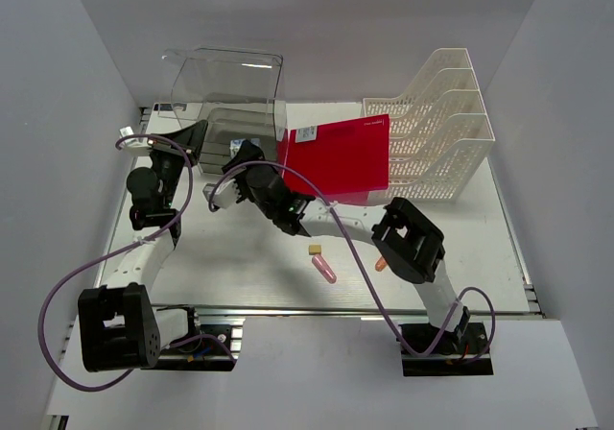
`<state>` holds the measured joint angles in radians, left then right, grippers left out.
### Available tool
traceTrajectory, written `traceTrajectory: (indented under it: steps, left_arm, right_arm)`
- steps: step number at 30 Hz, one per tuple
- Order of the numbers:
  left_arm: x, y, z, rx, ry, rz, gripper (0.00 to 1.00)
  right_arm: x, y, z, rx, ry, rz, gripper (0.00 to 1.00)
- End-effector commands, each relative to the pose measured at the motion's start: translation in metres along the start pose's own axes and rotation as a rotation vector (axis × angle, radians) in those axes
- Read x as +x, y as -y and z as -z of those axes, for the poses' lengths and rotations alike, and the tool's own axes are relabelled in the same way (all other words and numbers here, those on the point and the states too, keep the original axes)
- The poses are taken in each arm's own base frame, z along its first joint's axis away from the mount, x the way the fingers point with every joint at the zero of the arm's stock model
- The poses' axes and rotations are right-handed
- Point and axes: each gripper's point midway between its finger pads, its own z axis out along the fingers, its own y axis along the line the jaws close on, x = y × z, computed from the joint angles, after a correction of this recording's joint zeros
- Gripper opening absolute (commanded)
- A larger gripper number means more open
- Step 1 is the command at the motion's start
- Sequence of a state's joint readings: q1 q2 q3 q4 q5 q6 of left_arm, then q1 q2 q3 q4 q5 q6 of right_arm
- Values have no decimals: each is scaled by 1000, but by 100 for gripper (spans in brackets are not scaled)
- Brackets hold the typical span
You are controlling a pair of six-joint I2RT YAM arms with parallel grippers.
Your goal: Organize the desk
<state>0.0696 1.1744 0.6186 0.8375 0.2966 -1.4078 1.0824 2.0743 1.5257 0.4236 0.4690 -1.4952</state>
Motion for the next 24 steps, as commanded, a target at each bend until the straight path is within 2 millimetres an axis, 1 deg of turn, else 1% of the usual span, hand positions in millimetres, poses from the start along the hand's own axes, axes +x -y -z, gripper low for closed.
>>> traceTrajectory:
  steps: [1,4,8,9,12,13,16,17,19,20,22,23,24]
  left_arm:
    - [-7,42,-2,101,16,-19,4]
    - [-7,43,0,102,18,-17,4]
    - [-8,44,-1,103,22,-13,3]
    - [-8,46,-1,108,21,-11,3]
    - [-7,47,-1,110,17,-10,4]
    - [-7,47,-1,110,17,-9,3]
    - [-7,47,-1,111,19,-8,3]
    - [-7,47,-1,109,20,-4,3]
    - [-7,48,0,113,17,-4,3]
    - [-7,47,-1,110,15,-4,4]
    - [-6,48,0,112,12,-3,3]
    - [-7,48,0,113,14,-5,4]
    - [-7,49,0,114,16,-4,3]
  right_arm:
    - [13,79,0,253,-52,-49,0]
    - [13,82,-8,253,-54,-45,0]
    - [19,87,-16,261,-72,-38,0]
    - [25,88,-19,262,-85,-34,0]
    - [35,91,-26,272,-103,-25,0]
    - [35,93,-29,275,-102,-24,0]
    - [48,87,-38,235,-116,-24,0]
    - [44,87,-41,218,-97,-46,0]
    - [50,79,-44,179,-99,-41,0]
    - [48,77,-45,170,-89,-39,0]
    - [52,72,-47,157,-97,-33,0]
    - [52,74,-47,157,-95,-41,2]
    - [54,72,-47,142,-98,-37,6]
